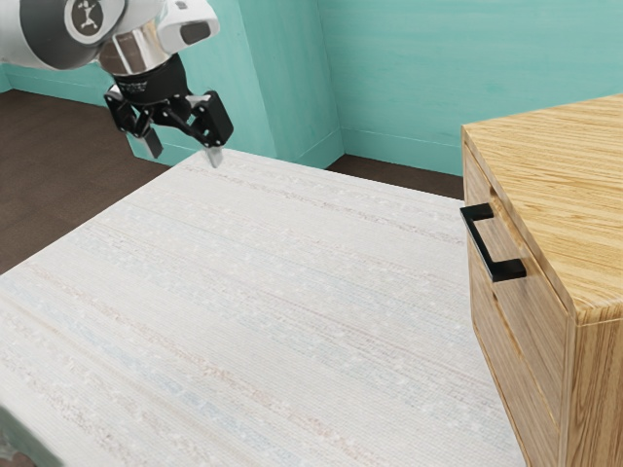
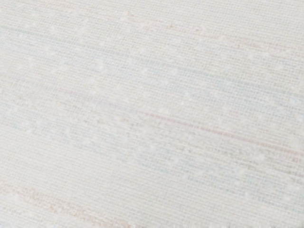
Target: Pull the drawer handle with one arm to open the drawer
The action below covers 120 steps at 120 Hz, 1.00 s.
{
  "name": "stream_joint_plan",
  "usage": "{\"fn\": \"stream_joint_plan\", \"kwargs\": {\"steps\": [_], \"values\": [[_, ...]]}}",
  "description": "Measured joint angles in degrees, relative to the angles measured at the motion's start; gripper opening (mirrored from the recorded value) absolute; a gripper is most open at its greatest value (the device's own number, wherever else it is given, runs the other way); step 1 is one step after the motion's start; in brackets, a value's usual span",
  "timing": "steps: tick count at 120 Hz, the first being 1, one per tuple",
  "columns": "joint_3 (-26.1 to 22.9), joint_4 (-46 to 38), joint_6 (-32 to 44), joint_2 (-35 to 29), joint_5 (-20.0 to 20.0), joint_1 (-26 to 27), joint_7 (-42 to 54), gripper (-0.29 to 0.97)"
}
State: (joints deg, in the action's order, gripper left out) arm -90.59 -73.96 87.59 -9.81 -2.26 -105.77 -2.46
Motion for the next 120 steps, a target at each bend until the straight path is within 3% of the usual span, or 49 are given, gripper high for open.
{"fn": "stream_joint_plan", "kwargs": {"steps": [83,96,102,110,120], "values": [[-3.43,-5.13,2.32,-0.08,-0.54,0.04,0.5,0.68],[-3.7,-5.75,1.87,-0.01,-2.8,0.14,0.55,0.68],[-7.76,-6.83,1.64,0.4,-3.2,0.06,-0.28,0.68],[-15.24,-6.62,1.9,1.77,2.03,3.93,-1.91,0.68],[-18.07,-4.43,5.54,1.77,4.07,6.71,-2.47,0.68]]}}
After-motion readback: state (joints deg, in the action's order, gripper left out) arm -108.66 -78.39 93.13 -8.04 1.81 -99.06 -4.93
